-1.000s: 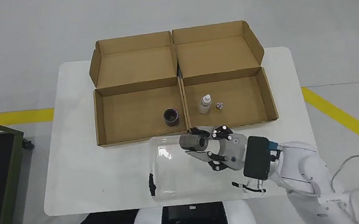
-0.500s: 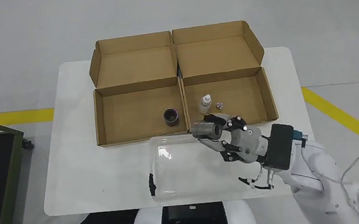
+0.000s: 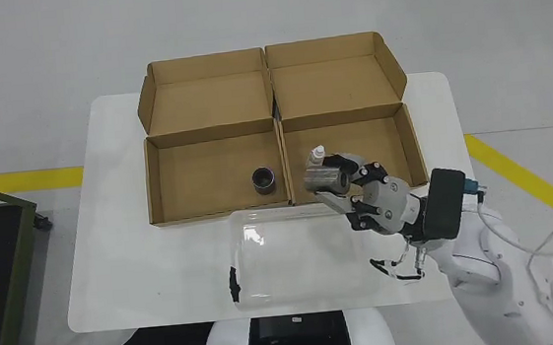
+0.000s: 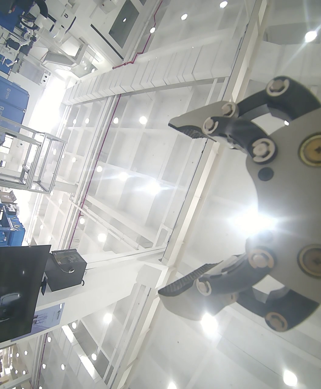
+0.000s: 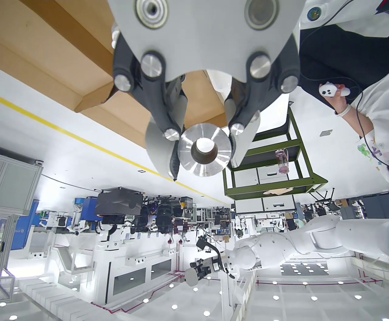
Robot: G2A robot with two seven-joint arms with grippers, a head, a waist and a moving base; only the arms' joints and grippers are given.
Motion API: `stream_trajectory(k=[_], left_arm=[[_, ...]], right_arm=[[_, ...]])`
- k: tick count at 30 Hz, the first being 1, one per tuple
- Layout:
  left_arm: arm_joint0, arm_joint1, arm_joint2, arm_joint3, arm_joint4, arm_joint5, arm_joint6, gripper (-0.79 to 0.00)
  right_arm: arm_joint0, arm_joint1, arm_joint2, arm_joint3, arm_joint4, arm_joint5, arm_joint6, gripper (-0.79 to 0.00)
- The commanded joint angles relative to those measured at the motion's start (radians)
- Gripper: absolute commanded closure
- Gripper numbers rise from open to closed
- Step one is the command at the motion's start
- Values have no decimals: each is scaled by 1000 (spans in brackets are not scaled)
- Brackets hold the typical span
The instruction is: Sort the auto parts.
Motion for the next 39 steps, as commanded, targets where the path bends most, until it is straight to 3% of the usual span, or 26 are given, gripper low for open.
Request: stream_trajectory(k=[1,13,26,39], left_arm=[[0,0,0,0,0,0,0,-785],[0,0,0,0,0,0,0,-785],[0,0,0,0,0,0,0,-785],[0,0,0,0,0,0,0,-785]], right_arm=[[1,0,-2,2,0,5,7,0],[44,-9,-107,58,-137,88,95,0],[246,-49,-325,209,-299,182,216,0],[476,-128,-549,441,-342,287,318,0]])
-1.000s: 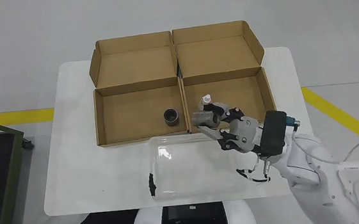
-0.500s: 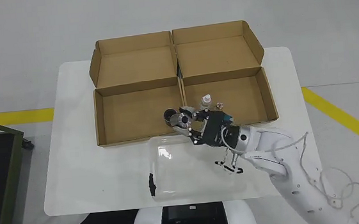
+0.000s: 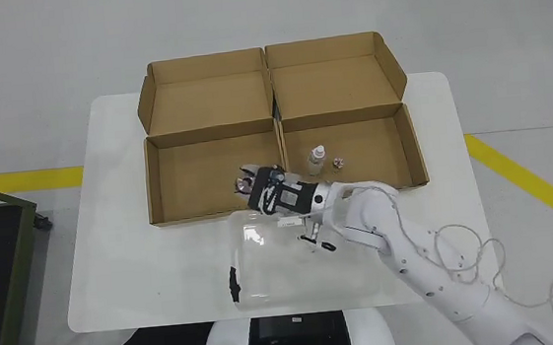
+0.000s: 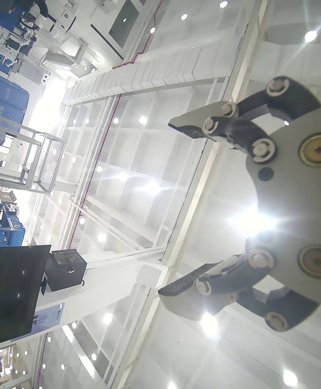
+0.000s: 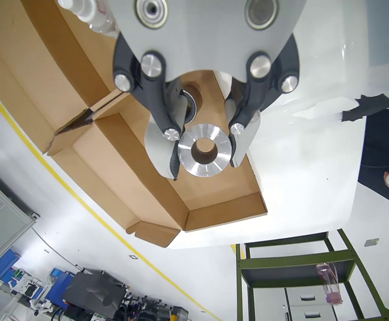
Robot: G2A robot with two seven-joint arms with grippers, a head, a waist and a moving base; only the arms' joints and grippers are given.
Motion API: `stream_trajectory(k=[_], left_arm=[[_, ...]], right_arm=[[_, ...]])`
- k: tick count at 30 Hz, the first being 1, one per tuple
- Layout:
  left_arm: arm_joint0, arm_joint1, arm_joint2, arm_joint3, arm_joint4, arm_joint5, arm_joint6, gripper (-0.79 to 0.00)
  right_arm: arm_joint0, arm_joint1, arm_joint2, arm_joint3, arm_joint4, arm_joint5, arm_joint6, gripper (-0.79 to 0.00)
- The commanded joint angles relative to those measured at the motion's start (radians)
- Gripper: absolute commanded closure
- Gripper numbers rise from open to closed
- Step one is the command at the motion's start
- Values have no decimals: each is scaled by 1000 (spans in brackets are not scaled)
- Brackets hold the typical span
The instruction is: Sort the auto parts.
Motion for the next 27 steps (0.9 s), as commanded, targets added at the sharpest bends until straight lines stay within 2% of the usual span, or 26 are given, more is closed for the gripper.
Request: stream_trajectory(k=[1,14,27], left_arm=[[0,0,0,0,0,0,0,-785],[0,0,0,0,0,0,0,-785],[0,0,0,0,0,0,0,-785]], right_arm=[[32,-12,-26,36,3,11,14,0],[203,-103,-165,230,17,70,110,0],[290,-179,-252,369,-11,91,170,0]])
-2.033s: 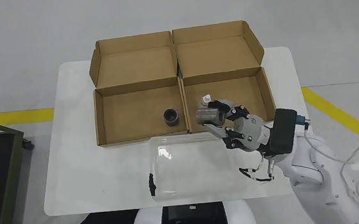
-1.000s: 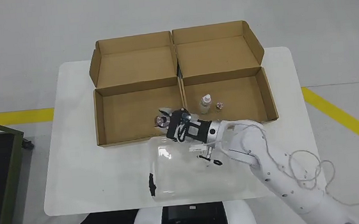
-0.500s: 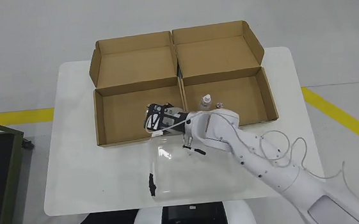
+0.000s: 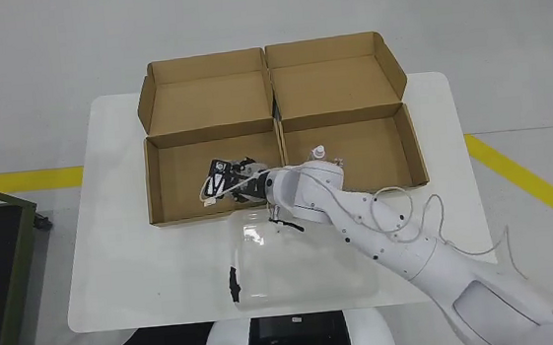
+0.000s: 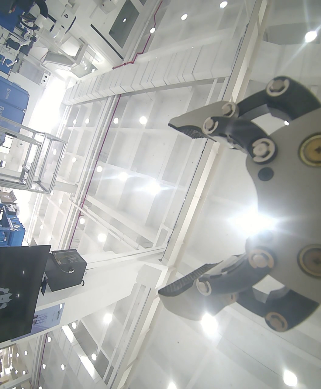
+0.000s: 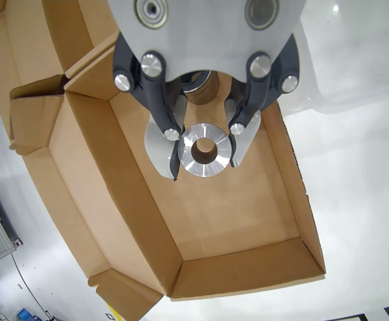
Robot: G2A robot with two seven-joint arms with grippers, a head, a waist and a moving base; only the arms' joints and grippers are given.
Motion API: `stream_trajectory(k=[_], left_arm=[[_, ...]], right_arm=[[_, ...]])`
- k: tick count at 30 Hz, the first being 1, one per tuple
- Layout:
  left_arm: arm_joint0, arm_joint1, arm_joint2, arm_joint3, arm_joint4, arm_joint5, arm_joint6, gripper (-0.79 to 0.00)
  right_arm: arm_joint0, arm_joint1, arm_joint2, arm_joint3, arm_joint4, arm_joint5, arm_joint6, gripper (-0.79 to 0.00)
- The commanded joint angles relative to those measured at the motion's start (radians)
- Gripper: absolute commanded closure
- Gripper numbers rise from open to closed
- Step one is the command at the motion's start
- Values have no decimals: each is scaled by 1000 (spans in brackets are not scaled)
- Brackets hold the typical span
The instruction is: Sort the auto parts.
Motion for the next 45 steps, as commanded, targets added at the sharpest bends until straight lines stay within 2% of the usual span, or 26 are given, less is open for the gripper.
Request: stream_trajectory(k=[1,7,9,17,24,28,34,39,45], left_arm=[[0,0,0,0,0,0,0,-785],[0,0,0,0,0,0,0,-785],[0,0,0,0,0,0,0,-785],[0,0,0,0,0,0,0,-785],[0,0,0,0,0,0,0,-785],[0,0,0,0,0,0,0,-785],[0,0,0,0,0,0,0,-785],[0,0,0,0,0,0,0,-785],[0,0,0,0,0,0,0,-785]], right_arm=[[7,-9,-8,19,-2,1,6,0],[25,-36,-22,77,1,-7,14,-9],[29,-44,-25,95,2,-9,14,-55],[37,-71,-34,144,-1,-26,18,-154],[36,-86,-30,173,-7,-39,18,-197],[33,-92,-23,186,-12,-45,16,-299],[30,-101,-14,197,-17,-53,17,-326],[19,-97,25,147,-5,-64,-11,-348],[-45,-64,113,-7,5,-100,-26,-354]])
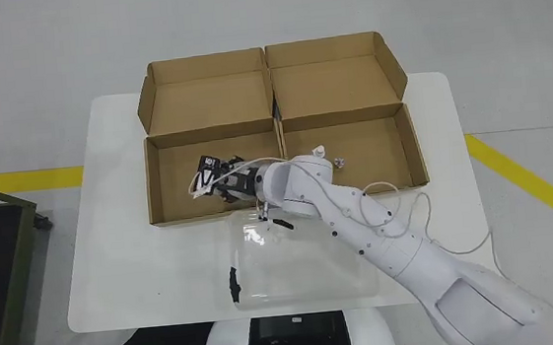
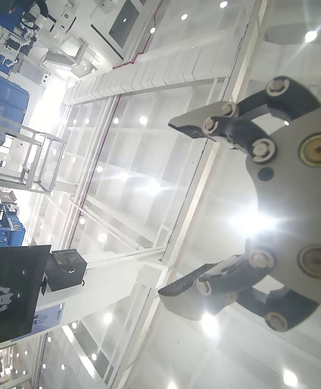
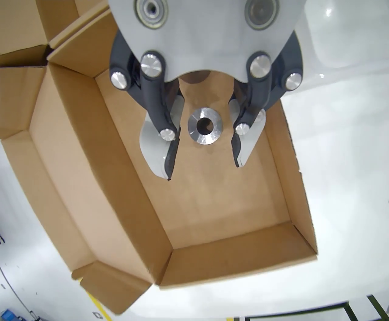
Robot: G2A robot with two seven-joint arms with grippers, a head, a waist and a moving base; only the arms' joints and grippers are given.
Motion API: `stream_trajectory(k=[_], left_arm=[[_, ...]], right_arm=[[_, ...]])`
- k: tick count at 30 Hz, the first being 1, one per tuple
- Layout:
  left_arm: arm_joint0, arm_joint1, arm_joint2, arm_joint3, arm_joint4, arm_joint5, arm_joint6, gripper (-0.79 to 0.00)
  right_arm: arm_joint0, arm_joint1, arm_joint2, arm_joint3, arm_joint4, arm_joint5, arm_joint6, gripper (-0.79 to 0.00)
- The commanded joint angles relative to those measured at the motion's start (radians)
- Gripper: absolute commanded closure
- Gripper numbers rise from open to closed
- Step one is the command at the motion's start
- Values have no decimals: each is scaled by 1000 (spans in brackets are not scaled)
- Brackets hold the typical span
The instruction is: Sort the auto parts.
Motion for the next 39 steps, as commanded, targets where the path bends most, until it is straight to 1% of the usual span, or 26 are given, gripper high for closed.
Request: stream_trajectory(k=[1,4,6,7,9,10,12,20,27,33,39], left_arm=[[0,0,0,0,0,0,0,-785],[0,0,0,0,0,0,0,-785],[0,0,0,0,0,0,0,-785],[0,0,0,0,0,0,0,-785],[0,0,0,0,0,0,0,-785],[0,0,0,0,0,0,0,-785],[0,0,0,0,0,0,0,-785],[0,0,0,0,0,0,0,-785],[0,0,0,0,0,0,0,-785],[0,0,0,0,0,0,0,-785],[0,0,0,0,0,0,0,-785]], right_arm=[[-31,14,36,-63,2,-15,1,-357],[-87,38,93,-162,-2,-39,12,-369],[-126,53,135,-225,0,-54,15,-400],[-144,60,154,-253,-4,-60,20,-443],[-177,73,196,-303,-2,-69,22,-582],[-193,79,218,-327,-2,-72,22,-671],[-225,90,260,-365,5,-84,20,-785],[-355,131,449,-515,34,-106,-42,-785],[-480,161,614,-623,43,-104,-96,-785],[-572,181,741,-666,44,-99,-159,-785],[-660,197,829,-689,10,-102,-222,-785]])
